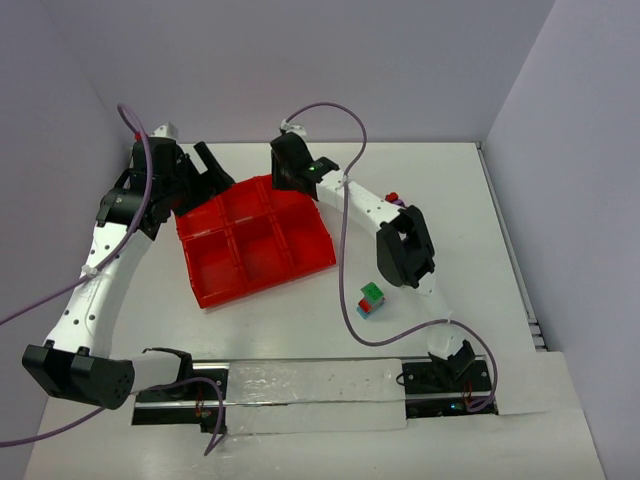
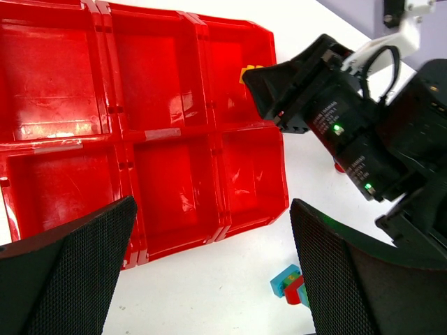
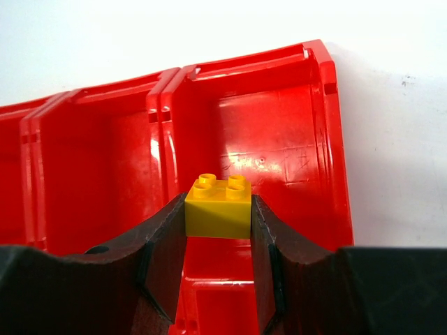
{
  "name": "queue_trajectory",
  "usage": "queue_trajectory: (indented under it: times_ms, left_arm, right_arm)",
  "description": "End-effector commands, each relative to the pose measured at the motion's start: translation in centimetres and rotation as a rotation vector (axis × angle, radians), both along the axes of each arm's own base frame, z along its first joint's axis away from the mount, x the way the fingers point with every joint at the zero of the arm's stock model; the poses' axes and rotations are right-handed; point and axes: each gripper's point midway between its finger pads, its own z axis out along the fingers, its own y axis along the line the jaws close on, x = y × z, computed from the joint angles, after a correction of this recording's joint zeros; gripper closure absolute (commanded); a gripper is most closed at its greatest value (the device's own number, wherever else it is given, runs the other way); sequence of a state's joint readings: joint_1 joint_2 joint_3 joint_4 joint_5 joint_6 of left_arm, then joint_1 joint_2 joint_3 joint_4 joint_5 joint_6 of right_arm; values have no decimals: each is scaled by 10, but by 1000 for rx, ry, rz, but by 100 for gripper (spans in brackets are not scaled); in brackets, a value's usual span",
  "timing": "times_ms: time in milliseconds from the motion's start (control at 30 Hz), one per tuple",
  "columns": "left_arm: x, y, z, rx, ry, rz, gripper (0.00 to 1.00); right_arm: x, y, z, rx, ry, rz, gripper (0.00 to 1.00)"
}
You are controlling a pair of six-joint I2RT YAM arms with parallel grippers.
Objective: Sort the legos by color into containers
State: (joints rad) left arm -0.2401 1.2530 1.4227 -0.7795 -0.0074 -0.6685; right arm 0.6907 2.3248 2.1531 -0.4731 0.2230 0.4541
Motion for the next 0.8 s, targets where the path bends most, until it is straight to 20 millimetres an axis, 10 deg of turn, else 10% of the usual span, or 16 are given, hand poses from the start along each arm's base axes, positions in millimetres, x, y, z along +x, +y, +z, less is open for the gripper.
queue_trajectory:
  times_ms: [0,200,400,600,767]
  left_arm:
    - [5,3,25,3,-85,4,1]
    - [8,5,21,14,-74,9,1]
    - [7,4,15,14,-63,4,1]
    - [3,2,-1,9,-37,-6,1]
    - [-1,-1,-1,-13,-61,-20,1]
  right_arm:
    - [12,-2,7,-8,-24,-21,69]
    - [18,-6,19,-1,-47,-30,39]
    - [13,-14,86,23,-144,-14,38]
    - [-29,-67,161,40,-222,-63,37]
    - [-99,-138,124,1,-145,-112,36]
